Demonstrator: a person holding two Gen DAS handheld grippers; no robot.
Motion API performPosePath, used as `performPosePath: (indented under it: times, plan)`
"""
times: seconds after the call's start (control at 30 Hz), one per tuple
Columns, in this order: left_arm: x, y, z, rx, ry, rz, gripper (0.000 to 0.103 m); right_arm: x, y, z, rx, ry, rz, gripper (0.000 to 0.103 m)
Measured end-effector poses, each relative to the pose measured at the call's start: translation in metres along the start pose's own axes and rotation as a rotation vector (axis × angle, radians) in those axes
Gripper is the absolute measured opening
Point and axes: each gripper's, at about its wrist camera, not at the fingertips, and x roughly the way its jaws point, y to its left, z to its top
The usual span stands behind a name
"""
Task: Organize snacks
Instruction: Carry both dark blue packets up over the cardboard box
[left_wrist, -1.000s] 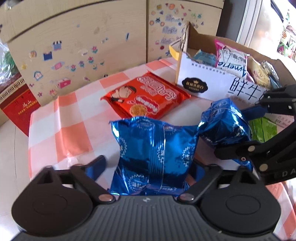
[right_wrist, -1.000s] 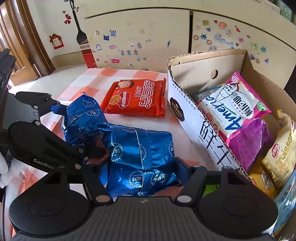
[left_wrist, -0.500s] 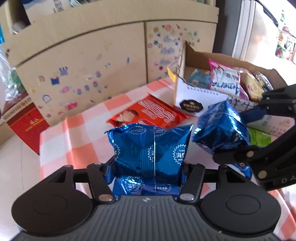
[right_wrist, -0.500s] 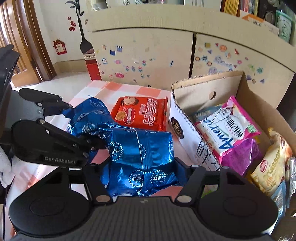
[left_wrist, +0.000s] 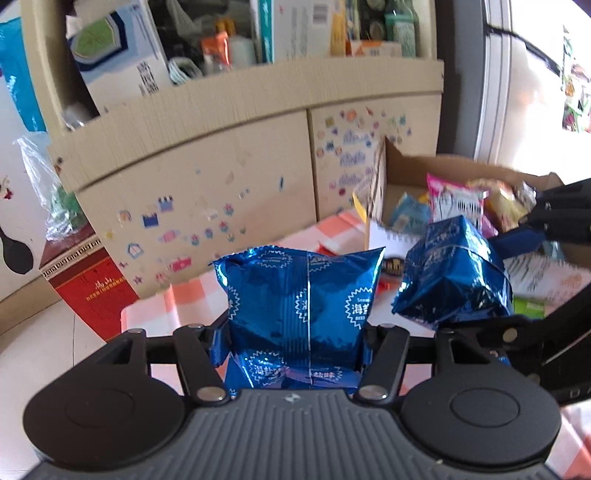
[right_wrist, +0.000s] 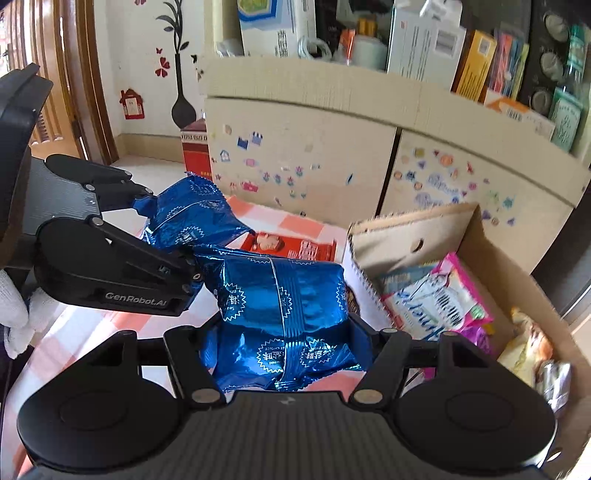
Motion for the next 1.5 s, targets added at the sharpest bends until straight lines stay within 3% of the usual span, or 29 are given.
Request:
performPosePath:
  times: [0.3,0.73,1.1,1.5]
  plan:
    - [-0.008,-0.015,0.021,-0.012,-0.094,0.014,0.061,-0.031,-0.021,0.014,0.025,-0.091,-0.068,0.073]
    - [-0.004,-0.048,0.059,-0.046,-0.178,-0.047,0.061,-0.077,-0.078,0.016,0.165,-0.202,-0.221,0.073]
    - [0.012,-0.074,0.082,-0.032,-0.206,-0.081,0.061,-0.090,-0.107,0.007,0.291,-0.204,-0.315,0.073]
    - [0.053,-0.093,0.101,-0.024,-0.180,-0.093,0.062,-0.084,-0.135,-0.008,0.458,-0.157,-0.345,0.073]
